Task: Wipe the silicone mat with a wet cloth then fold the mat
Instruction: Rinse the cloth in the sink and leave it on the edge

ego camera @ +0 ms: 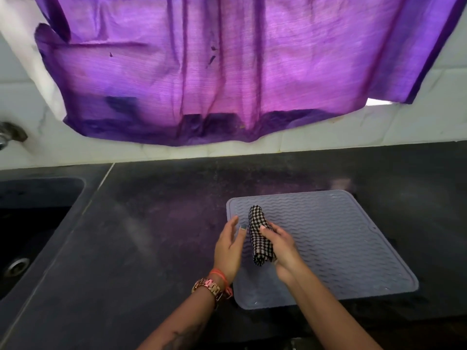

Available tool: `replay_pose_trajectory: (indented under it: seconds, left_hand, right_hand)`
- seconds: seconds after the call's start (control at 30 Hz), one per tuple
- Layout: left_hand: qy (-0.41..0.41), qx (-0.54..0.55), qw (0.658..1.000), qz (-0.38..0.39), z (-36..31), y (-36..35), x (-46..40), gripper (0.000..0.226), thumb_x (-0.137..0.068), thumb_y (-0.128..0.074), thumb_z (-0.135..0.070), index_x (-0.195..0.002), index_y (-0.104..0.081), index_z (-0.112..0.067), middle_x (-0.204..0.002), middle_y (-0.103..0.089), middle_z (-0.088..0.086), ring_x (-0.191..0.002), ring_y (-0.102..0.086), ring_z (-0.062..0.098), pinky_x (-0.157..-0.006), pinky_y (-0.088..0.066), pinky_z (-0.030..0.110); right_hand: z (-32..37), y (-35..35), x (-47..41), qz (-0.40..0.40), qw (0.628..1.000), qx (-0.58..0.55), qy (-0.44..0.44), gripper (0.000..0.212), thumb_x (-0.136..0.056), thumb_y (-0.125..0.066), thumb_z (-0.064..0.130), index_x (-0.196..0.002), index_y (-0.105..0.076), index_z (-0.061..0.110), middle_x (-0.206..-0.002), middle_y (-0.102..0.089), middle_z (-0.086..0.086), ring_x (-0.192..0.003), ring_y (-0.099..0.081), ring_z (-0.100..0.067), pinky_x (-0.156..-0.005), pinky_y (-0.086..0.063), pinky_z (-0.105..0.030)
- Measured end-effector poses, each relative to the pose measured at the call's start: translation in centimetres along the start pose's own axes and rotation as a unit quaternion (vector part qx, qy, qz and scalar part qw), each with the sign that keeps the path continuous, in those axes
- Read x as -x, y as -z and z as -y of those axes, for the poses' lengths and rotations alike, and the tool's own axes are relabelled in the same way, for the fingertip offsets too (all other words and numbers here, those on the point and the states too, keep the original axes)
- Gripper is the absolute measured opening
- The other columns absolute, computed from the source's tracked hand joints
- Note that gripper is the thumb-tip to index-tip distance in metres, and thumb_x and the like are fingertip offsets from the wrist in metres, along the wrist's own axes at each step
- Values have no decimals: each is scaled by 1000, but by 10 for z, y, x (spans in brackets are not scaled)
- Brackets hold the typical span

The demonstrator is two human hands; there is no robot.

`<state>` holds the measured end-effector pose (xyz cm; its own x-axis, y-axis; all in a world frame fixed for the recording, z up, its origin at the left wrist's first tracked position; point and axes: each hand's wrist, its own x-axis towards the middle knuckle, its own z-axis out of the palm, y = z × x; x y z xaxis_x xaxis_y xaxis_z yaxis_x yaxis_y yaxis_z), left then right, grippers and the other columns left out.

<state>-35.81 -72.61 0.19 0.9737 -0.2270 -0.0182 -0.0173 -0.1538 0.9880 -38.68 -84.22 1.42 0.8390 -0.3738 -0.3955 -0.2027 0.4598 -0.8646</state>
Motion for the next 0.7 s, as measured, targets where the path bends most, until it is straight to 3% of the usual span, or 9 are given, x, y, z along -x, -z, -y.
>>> replay_pose_trajectory:
  seconds: [0.13,0.27,0.43,0.7]
  left_hand:
    - [16,-1,999,-30,-2,6,-2,42,-93,-51,-29,-134,-45,-23,-138,-48,-4,-123,-47,8,-107,-38,31]
    - [29,-8,996,-84,1,24,-5,44,-92,-52,-32,-135,-44,-24,-138,-47,-6,-124,-45,6,-104,-36,25]
    - [45,15,989,-140,6,56,2,46,-92,-54,-29,-136,-43,-21,-141,-45,-2,-128,-44,12,-110,-35,35]
    - [41,41,971,-230,15,138,-5,44,-92,-54,-27,-134,-43,-22,-140,-46,-3,-125,-46,11,-108,-37,35]
  right_hand:
    - [4,-9,-10,29,999,-15,-43,31,-89,-57,13,-120,-58,8,-103,-67,-13,-84,-63,-21,-64,-50,-30]
    - [3,-26,-22,69,994,-19,-80,32,-91,-54,11,-123,-55,9,-88,-65,-5,-74,-60,-17,-57,-48,-27]
    - [-7,-62,-29,111,988,2,-103,36,-91,-53,11,-127,-51,15,-90,-64,-2,-77,-60,-16,-62,-49,-30]
    - [-33,-150,-31,158,978,42,-126,35,-89,-57,14,-123,-55,22,-103,-66,-5,-89,-62,-22,-69,-51,-37]
